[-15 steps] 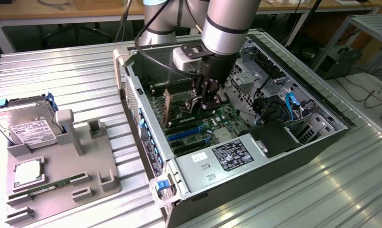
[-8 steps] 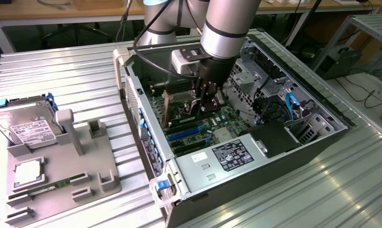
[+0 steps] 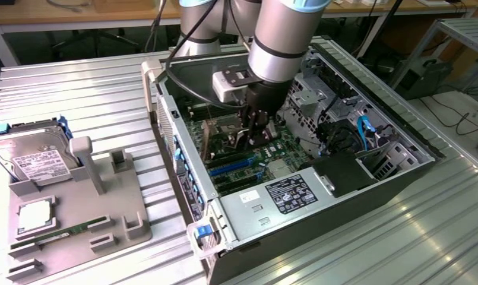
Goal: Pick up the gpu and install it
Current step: 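Insert the gpu into the slot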
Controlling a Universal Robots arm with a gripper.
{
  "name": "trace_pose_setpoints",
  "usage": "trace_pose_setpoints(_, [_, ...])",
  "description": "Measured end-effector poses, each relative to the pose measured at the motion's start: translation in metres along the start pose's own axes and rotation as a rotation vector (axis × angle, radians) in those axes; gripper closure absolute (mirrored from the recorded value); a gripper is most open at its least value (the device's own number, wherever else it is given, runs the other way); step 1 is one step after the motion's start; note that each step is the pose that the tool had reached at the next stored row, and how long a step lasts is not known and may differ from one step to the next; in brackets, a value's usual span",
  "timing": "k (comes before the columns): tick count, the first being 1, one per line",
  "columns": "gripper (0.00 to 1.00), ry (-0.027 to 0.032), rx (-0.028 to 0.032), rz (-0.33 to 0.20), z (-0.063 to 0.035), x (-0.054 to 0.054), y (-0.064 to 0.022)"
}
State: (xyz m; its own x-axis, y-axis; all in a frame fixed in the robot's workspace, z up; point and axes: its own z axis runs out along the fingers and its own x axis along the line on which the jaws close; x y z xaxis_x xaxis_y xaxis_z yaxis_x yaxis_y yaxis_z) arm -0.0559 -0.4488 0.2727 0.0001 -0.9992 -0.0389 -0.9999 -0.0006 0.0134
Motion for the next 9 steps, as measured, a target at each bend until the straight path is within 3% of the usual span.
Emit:
trace_pose_setpoints(6, [0.73, -0.0005, 0.0058, -0.009, 0.0055, 0.0019, 0.0052])
trace_pose_setpoints(7, [0.73, -0.0003, 0.0123, -0.010, 0.0057, 0.0019, 0.0057])
trace_pose_setpoints(9, [0.73, -0.0001, 0.0329, -0.011, 0.0060, 0.0020, 0.0070])
